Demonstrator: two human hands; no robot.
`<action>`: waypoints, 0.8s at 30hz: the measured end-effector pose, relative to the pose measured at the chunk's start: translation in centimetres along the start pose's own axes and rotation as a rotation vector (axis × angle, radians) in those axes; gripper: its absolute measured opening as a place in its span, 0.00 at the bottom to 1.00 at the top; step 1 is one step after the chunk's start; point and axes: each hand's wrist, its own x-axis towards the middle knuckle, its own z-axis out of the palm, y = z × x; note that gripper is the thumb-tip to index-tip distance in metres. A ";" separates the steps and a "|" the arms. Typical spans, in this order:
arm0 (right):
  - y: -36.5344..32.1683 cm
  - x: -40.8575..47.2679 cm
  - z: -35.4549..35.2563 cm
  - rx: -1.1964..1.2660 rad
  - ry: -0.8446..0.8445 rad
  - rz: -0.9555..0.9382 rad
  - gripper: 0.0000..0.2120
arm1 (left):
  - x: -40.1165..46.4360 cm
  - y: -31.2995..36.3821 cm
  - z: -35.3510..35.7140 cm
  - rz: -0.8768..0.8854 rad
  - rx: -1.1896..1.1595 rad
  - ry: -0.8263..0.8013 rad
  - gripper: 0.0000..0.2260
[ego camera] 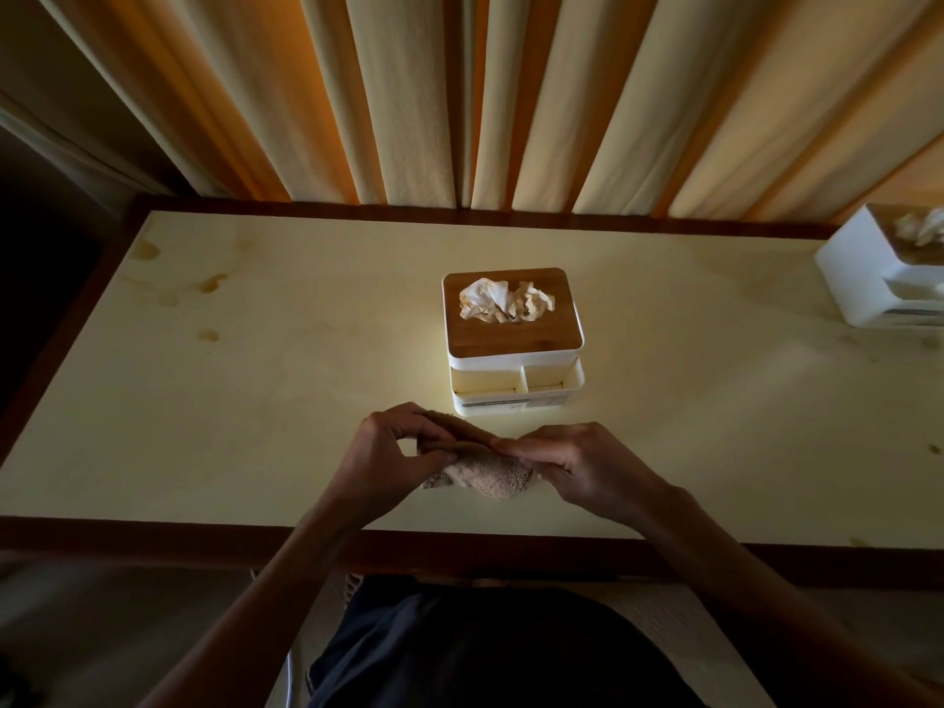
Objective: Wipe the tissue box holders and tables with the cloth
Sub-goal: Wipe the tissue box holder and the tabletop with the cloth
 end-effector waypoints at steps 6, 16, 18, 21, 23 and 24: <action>-0.2 0.1 -0.6 -0.051 -0.014 -0.119 0.24 | 0.0 0.5 -0.2 0.026 0.036 -0.037 0.11; 0.6 -0.5 -1.1 -0.221 0.030 0.039 0.20 | -0.3 0.4 -0.8 -0.055 0.008 -0.008 0.11; 0.2 -0.7 -1.5 -0.125 0.043 0.082 0.16 | -0.5 0.5 -1.0 -0.065 -0.017 -0.041 0.10; -1.0 -1.0 -2.0 0.189 0.025 0.202 0.06 | -0.9 1.1 -1.2 -0.068 -0.111 -0.114 0.09; -1.8 -1.2 -2.5 0.380 0.030 0.325 0.09 | -1.1 1.8 -1.5 -0.094 -0.218 -0.121 0.08; -2.0 -1.2 -2.7 0.457 0.031 0.367 0.08 | -1.1 2.1 -1.5 -0.110 -0.263 -0.108 0.08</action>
